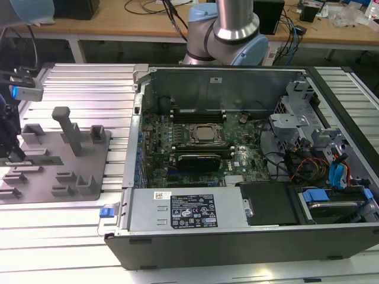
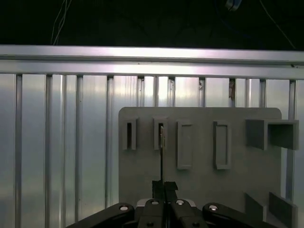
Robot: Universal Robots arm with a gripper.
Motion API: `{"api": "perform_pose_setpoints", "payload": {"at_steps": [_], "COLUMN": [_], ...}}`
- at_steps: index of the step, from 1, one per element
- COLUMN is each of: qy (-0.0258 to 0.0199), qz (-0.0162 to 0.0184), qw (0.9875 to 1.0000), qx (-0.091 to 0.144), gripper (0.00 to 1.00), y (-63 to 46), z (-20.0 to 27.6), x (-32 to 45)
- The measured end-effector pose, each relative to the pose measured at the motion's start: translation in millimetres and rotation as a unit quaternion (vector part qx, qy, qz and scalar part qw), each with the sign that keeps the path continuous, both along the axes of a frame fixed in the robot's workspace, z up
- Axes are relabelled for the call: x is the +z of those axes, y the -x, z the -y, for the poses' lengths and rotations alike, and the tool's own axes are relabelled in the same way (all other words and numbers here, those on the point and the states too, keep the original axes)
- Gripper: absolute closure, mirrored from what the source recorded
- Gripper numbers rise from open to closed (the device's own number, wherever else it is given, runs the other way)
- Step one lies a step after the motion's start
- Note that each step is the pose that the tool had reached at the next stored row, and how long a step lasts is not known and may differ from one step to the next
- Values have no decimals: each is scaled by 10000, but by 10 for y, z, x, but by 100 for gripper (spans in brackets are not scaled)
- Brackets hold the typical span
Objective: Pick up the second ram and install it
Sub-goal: 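Pick up the second ram and move it above second insertion slot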
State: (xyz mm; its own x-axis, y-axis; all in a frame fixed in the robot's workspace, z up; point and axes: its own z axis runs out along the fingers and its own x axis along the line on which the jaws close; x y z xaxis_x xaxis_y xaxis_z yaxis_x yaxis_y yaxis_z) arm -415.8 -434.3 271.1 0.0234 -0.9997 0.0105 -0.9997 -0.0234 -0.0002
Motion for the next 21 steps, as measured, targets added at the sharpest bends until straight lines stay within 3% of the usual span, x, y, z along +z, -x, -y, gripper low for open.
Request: {"api": "perform_pose_setpoints", "payload": {"at_steps": [3, 7, 9, 13, 21], "qy": [0, 0, 0, 0, 0], "qz": [0, 0, 0, 0, 0], "qw": [10000, 10000, 10000, 10000, 10000], "qx": [0, 0, 0, 0, 0], "gripper": [91, 91, 91, 91, 91], "y": [0, 0, 0, 0, 0], "z": [0, -2, -3, -5, -11], "x": [93, 386, 452, 702, 1037]}}
